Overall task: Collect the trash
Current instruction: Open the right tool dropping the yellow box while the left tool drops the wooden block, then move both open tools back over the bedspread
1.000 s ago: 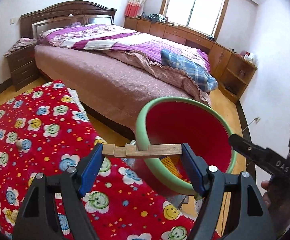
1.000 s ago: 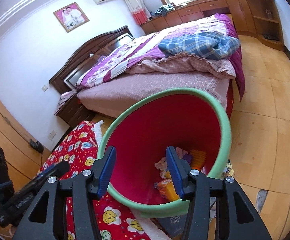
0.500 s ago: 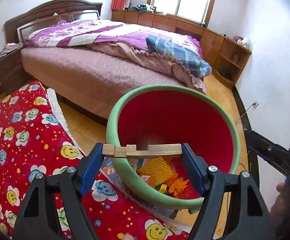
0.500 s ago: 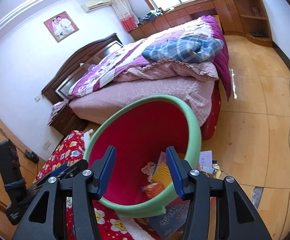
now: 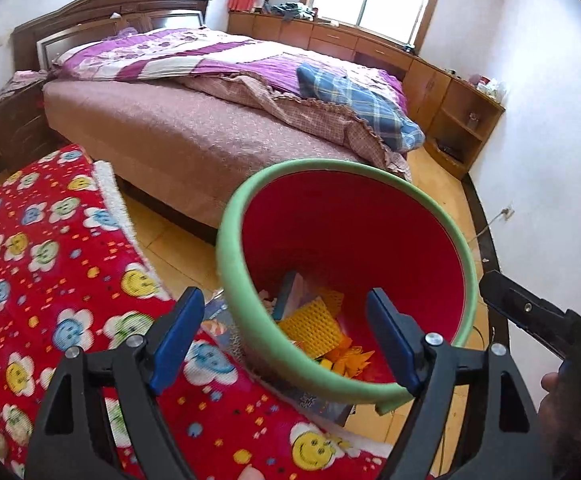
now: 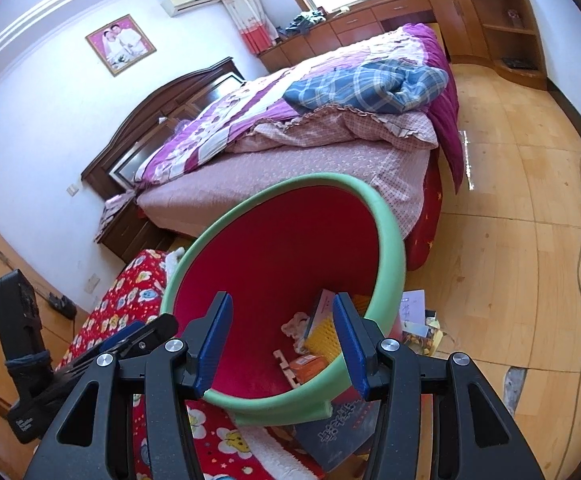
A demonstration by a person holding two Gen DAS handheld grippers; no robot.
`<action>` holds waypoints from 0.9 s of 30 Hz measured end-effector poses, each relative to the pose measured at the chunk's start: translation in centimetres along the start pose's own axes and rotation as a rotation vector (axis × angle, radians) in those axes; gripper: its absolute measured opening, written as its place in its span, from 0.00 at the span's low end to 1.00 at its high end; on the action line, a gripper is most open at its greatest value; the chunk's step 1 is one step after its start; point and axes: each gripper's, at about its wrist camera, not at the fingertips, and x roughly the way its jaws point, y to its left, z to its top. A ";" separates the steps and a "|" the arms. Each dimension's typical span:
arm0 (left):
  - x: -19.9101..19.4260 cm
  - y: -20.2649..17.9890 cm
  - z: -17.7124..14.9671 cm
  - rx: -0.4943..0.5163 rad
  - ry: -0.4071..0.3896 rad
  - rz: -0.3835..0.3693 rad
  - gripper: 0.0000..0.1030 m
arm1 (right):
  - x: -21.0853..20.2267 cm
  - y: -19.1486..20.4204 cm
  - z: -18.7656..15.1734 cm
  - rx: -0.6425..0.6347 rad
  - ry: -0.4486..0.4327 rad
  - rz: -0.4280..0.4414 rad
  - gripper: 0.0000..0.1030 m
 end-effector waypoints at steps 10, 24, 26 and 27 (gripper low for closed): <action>-4.4 3.4 -1.4 -0.124 -0.015 0.097 0.80 | -0.4 3.4 -1.2 -0.064 0.016 0.039 0.58; -13.5 7.4 -4.9 -0.209 -0.113 0.221 0.80 | -2.4 10.9 -5.0 -0.246 0.019 0.114 0.68; -14.6 8.0 -5.5 -0.218 -0.125 0.245 0.80 | -2.8 11.8 -5.6 -0.272 0.014 0.127 0.68; -15.2 8.2 -5.8 -0.221 -0.131 0.258 0.80 | -3.0 12.3 -6.0 -0.283 0.011 0.134 0.68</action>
